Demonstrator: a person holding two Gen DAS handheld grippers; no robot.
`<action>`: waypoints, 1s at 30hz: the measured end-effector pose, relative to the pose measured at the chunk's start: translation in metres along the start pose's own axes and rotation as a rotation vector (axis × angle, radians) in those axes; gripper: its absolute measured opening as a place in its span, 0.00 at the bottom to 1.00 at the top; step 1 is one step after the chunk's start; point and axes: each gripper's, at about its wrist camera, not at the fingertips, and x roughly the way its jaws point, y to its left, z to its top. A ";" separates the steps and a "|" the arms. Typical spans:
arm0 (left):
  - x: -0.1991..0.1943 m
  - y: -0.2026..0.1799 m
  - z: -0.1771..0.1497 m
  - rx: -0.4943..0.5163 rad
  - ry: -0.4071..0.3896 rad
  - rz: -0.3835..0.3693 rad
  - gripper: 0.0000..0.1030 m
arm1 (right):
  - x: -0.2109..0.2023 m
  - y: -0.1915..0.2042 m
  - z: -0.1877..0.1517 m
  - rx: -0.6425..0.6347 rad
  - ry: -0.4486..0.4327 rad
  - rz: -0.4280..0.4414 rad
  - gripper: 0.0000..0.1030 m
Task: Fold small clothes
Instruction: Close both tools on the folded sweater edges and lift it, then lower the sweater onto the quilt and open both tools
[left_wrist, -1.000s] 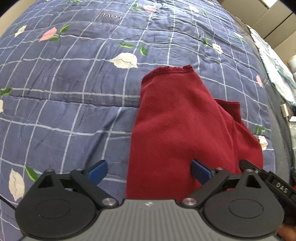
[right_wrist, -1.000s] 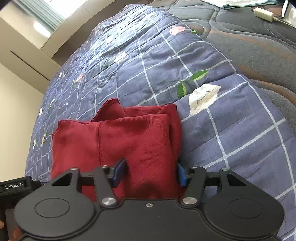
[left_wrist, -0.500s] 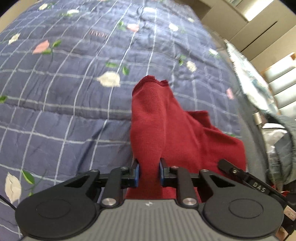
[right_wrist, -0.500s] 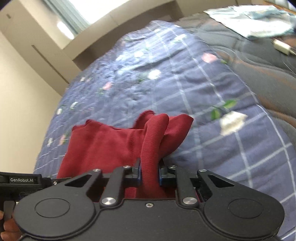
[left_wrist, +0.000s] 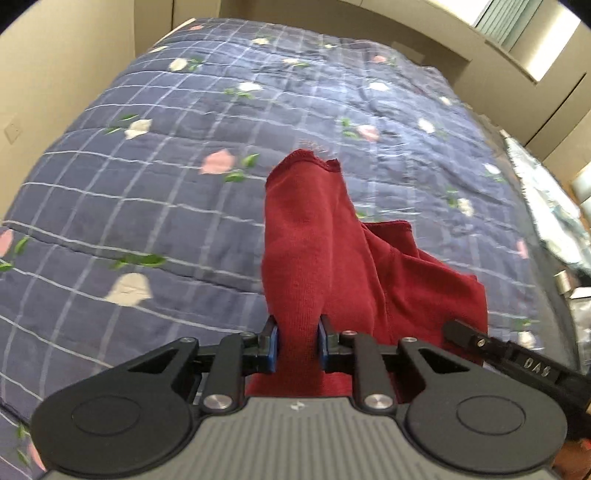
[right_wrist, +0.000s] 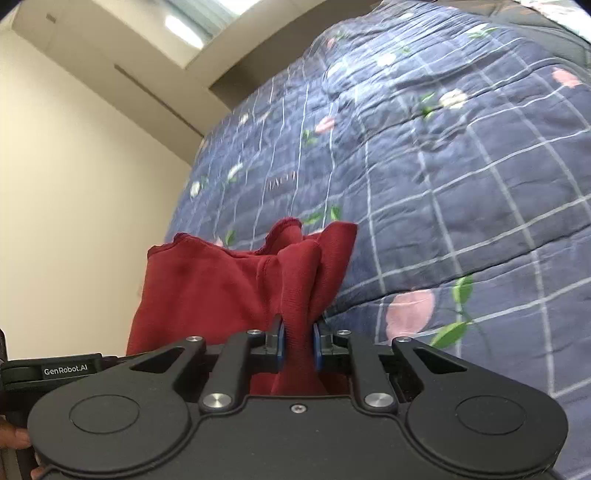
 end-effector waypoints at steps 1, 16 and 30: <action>0.005 0.005 0.000 0.001 0.008 0.009 0.22 | 0.005 0.003 -0.001 -0.022 0.005 -0.011 0.15; 0.013 0.036 -0.021 -0.016 -0.005 0.022 0.69 | -0.012 0.026 -0.019 -0.211 -0.069 -0.145 0.49; -0.098 0.040 -0.061 0.064 -0.157 0.033 0.99 | -0.146 0.115 -0.085 -0.289 -0.354 -0.204 0.99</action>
